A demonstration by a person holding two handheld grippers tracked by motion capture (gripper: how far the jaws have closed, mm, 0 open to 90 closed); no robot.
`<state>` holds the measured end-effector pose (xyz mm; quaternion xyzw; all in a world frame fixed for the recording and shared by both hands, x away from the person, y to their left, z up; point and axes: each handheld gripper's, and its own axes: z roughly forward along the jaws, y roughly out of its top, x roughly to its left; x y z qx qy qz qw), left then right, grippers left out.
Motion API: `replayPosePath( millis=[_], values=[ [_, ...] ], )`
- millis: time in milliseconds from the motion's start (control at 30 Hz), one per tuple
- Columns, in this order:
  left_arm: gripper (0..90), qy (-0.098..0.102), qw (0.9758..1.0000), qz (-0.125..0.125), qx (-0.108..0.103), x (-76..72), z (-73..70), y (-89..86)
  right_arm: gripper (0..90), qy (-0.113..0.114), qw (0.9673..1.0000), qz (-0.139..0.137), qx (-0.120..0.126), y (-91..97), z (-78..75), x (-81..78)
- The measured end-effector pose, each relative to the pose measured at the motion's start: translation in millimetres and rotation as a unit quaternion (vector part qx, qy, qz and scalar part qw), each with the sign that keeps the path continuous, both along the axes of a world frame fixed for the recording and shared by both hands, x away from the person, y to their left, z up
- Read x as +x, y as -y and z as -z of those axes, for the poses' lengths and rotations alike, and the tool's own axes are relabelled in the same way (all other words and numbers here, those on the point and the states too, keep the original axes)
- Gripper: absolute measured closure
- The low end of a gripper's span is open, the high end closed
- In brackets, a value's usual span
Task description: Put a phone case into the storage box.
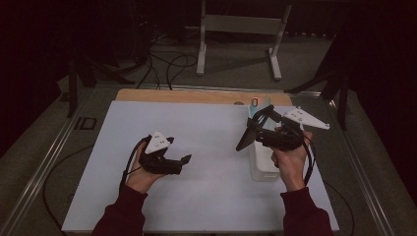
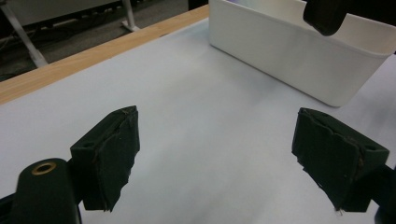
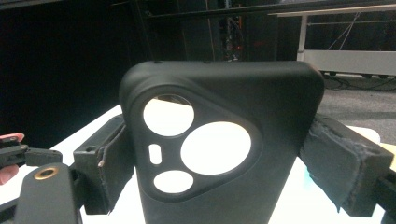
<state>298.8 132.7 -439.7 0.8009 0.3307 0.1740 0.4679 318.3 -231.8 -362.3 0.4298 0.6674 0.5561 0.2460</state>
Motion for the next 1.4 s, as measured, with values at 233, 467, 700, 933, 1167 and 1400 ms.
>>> replayPosePath(
  millis=[233, 467, 700, 933, 1167, 1400],
  values=[
    [15.0, 0.008, 0.9999, -0.014, 0.000, -0.4, -1.2, -13.1, 14.6, 0.005, 1.0000, 0.006, -0.004, 2.5, -3.4, 3.1],
    [14.8, 0.010, 0.9997, -0.024, 0.000, -1.5, -1.4, -23.7, 14.6, 0.005, 0.9999, 0.014, -0.009, 5.4, -3.5, 7.2],
    [14.7, 0.017, 0.9994, -0.029, 0.001, -2.6, -1.9, -35.3, 14.7, 0.009, 0.9995, 0.024, -0.018, 8.5, -4.5, 11.2],
    [10.1, 0.029, 0.9988, -0.040, 0.002, -5.5, -2.2, -43.3, 14.7, 0.007, 0.9992, 0.036, -0.019, 12.5, -5.1, 16.1],
    [4.3, 0.035, 0.9976, -0.057, 0.014, -10.1, 1.9, -52.1, 14.7, 0.006, 0.9985, 0.051, -0.019, 16.7, -3.8, 23.5],
    [0.0, 0.036, 0.9964, -0.073, 0.025, -11.6, 6.1, -57.8, 14.7, 0.005, 0.9974, 0.066, -0.027, 17.8, -0.8, 29.8]
  ],
)
